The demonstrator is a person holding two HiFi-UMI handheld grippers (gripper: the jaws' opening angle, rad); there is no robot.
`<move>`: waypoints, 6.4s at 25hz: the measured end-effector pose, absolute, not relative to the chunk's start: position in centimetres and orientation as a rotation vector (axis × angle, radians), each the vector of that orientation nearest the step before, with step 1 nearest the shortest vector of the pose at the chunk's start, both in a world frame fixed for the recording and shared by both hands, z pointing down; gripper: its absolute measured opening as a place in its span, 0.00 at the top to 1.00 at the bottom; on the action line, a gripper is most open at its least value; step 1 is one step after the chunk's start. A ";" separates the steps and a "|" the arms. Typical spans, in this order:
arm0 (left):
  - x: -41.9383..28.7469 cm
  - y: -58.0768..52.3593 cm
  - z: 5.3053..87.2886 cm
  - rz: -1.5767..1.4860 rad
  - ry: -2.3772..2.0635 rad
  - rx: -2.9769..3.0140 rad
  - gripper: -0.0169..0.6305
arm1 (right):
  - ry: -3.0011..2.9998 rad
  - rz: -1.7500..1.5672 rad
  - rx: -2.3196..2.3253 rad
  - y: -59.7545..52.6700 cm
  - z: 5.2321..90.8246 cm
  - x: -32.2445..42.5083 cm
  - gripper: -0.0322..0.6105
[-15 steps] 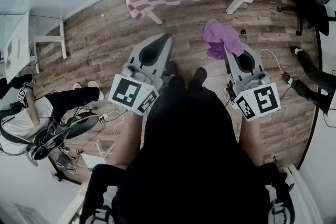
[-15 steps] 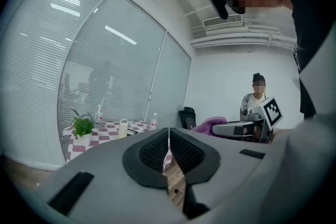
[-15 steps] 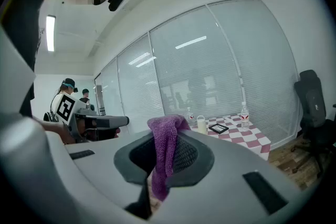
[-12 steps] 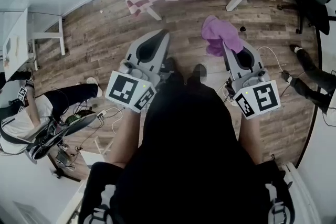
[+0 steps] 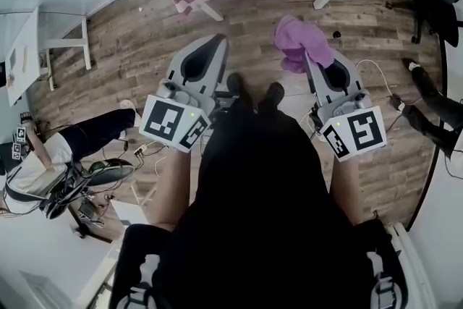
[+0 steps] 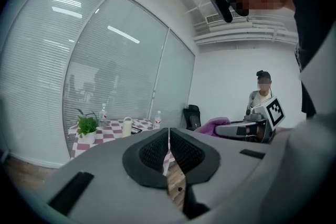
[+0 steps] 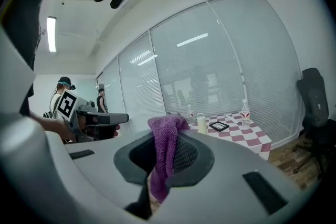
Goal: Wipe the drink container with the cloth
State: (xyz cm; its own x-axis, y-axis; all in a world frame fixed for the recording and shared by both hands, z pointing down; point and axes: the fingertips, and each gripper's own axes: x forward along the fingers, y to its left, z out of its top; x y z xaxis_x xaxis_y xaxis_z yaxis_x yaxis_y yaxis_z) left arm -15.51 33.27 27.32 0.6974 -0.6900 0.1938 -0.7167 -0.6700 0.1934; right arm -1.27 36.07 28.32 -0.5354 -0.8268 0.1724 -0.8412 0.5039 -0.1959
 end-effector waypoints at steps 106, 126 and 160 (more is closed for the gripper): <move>-6.0 -12.9 47.9 0.572 -1.348 2.132 0.56 | -2.679 0.619 0.920 -8.4 37.0 5.8 0.87; -5.5 -10.9 48.9 0.172 -1.111 1.909 0.56 | -2.641 0.492 0.771 -7.7 42.1 3.0 0.86; -6.9 -10.2 49.5 0.168 -1.131 1.913 0.56 | -2.514 0.322 0.474 -8.1 49.8 -3.0 0.66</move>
